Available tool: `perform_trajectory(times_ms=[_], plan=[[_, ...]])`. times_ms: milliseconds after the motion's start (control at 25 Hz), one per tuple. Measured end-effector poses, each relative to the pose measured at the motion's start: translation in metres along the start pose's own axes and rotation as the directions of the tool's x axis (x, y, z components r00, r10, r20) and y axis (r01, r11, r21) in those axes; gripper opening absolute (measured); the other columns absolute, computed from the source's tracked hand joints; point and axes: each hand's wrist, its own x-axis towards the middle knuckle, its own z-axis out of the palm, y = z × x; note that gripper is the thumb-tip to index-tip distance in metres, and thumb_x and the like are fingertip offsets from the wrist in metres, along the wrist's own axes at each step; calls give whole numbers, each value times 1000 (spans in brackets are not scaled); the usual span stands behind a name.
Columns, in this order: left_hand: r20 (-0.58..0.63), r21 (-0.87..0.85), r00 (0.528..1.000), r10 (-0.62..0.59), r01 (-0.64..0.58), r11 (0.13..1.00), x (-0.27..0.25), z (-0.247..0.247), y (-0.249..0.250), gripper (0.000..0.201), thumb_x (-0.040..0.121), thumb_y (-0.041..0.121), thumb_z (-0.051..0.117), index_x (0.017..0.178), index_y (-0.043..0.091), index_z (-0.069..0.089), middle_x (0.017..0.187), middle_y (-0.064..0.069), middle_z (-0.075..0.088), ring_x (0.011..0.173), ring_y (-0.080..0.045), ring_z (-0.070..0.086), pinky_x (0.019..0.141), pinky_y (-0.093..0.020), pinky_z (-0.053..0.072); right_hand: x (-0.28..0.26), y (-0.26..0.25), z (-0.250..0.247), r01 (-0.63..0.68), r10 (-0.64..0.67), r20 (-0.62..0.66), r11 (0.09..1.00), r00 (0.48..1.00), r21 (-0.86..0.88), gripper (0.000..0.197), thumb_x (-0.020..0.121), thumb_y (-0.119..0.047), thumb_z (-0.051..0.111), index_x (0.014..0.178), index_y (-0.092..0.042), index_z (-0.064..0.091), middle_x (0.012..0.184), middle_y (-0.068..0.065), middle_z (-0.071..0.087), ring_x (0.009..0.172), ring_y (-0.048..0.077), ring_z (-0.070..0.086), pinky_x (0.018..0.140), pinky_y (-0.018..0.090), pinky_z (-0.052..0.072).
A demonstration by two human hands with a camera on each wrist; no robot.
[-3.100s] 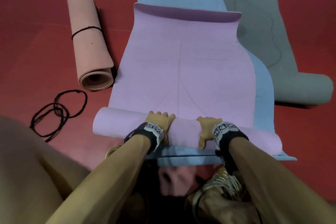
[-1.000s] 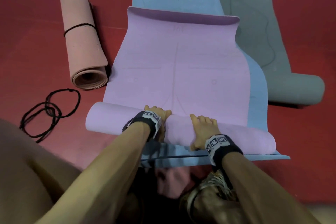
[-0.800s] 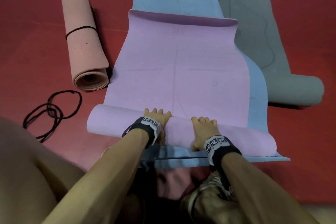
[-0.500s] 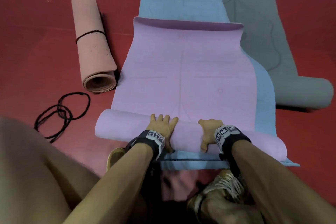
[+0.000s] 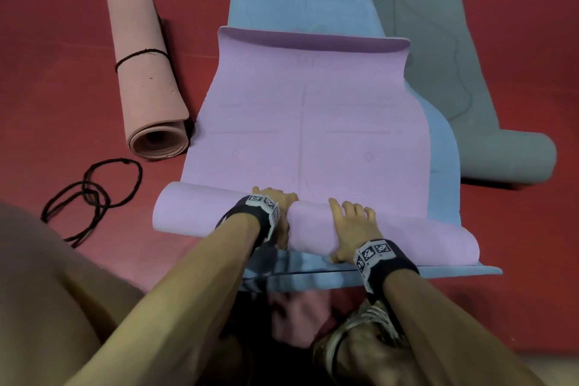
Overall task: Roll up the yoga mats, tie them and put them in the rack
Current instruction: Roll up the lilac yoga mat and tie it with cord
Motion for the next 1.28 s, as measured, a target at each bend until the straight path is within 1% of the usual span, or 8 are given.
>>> perform_trajectory(times_ms=[200,440,560,800,960,1040,1120,1280], plan=[[-80,31,997,5,-3,1000,-12,17,-5,106,48,56,86,136,30,33,130,-6,47,123,-30,44,108,-55,23,11,4,-13,30,-28,52,999,998,-25,108,50,-47,84,141,-24,31,124,5,55,115,28,49,95,42,31],[-130,120,991,2,13,993,-25,36,2,122,53,64,83,147,27,15,139,-9,40,129,-32,39,110,-60,19,34,15,-27,-10,-42,360,990,932,142,108,29,-51,89,124,-43,39,109,-4,65,115,28,53,84,40,33],[-158,146,987,-3,26,989,-27,37,4,113,55,58,82,143,27,19,134,-10,44,124,-32,43,107,-58,25,26,14,-24,-3,-36,334,993,942,116,109,39,-48,91,133,-38,37,118,-2,62,117,26,53,83,39,27],[-34,52,999,1,1,999,-21,4,3,79,58,43,82,125,31,42,117,-2,59,115,-27,55,102,-50,36,-4,4,-11,16,-19,98,999,995,32,120,57,-48,83,152,-21,15,140,6,41,127,28,41,104,42,29],[32,77,999,23,-25,997,-14,-11,3,71,52,34,87,115,35,55,103,6,69,90,-18,67,76,-29,50,-8,1,-6,11,-12,25,1000,1000,16,126,56,-55,82,152,-15,12,137,7,43,124,29,42,105,43,31],[1,73,1000,12,-12,997,-16,-3,1,75,53,35,83,121,34,51,109,5,66,96,-19,65,88,-34,49,-5,3,-12,18,-19,34,1000,999,12,110,54,-53,83,141,-15,29,130,5,50,118,28,47,99,41,32],[-22,26,1000,6,-6,1000,-17,4,-2,85,54,42,82,129,31,42,120,-2,57,114,-26,57,104,-47,37,0,4,-19,36,-37,72,999,997,8,93,52,-50,84,126,-15,41,123,4,54,112,27,50,96,40,32],[-59,73,998,17,-12,997,-23,14,-5,114,51,59,85,143,30,25,135,-7,44,126,-31,43,109,-55,24,17,8,-29,30,-37,190,999,981,40,91,49,-47,89,123,-15,47,118,5,60,109,28,56,92,37,35]])
